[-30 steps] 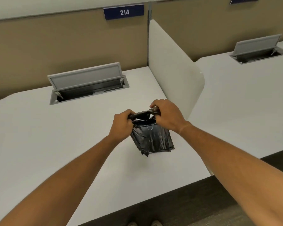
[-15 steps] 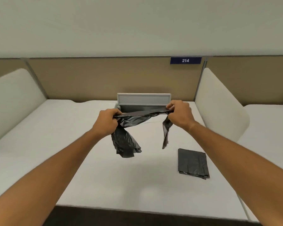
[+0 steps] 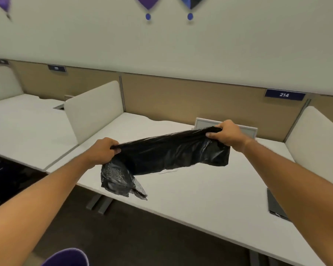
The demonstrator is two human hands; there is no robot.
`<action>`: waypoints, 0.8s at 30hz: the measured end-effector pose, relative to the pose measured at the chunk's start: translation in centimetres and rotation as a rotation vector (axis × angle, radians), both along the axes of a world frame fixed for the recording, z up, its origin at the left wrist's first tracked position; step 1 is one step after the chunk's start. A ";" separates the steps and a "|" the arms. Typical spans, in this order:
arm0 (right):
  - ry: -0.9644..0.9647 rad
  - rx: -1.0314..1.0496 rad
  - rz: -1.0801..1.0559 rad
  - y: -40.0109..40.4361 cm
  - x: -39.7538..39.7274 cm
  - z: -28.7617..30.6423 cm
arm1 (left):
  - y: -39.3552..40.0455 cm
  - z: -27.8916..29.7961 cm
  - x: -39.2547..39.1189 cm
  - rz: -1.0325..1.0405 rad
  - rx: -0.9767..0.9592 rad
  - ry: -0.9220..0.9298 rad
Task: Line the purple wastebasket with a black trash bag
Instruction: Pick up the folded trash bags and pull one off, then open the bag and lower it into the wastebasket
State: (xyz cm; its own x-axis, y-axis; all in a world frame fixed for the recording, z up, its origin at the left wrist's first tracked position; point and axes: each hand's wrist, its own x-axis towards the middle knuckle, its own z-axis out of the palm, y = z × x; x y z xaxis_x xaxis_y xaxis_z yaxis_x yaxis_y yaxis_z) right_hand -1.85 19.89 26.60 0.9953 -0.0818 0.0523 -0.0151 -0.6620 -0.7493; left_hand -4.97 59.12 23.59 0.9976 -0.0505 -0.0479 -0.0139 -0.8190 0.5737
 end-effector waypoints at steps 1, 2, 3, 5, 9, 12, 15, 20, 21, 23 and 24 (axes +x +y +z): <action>0.023 0.088 0.017 1.8 -0.4 0.3 | 2.1 -0.3 -0.8 0.018 -0.011 0.019; 0.044 0.165 0.028 3.6 -0.8 0.7 | 4.2 -0.6 -1.7 0.039 -0.022 0.033; 0.065 0.231 0.035 5.0 -1.2 1.0 | 5.9 -0.9 -2.4 0.057 -0.026 0.042; 0.118 0.320 0.046 7.4 -2.0 1.5 | 9.3 -1.5 -3.8 0.091 -0.025 0.067; 0.169 0.371 0.036 10.6 -3.0 0.8 | 13.6 -2.3 -6.4 0.113 -0.075 0.163; 0.081 0.211 -0.011 12.0 -3.6 -0.2 | 14.7 -2.4 -8.4 0.126 -0.090 0.216; -0.029 -0.256 -0.100 13.4 -4.3 -1.4 | 15.0 -1.9 -9.9 0.137 -0.135 0.243; -0.234 -0.404 0.214 21.5 -9.9 -2.9 | 13.3 -0.4 -11.2 0.216 -0.255 0.259; -0.262 -0.331 0.328 23.5 -11.5 -3.0 | 12.6 -0.1 -11.3 0.237 -0.273 0.250; -0.265 -0.179 0.505 26.9 -14.6 -2.9 | 11.2 0.4 -11.8 0.282 -0.321 0.231; -0.222 -0.084 0.587 28.2 -16.0 -2.8 | 10.6 0.5 -12.1 0.308 -0.357 0.223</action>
State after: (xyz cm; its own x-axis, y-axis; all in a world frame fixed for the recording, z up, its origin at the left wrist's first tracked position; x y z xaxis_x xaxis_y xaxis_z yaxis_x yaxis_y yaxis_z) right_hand -17.86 48.08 23.82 0.8380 0.4877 0.2448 0.5179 -0.5695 -0.6383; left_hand -17.05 69.75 24.11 0.9362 0.1921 -0.2943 0.3515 -0.5187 0.7794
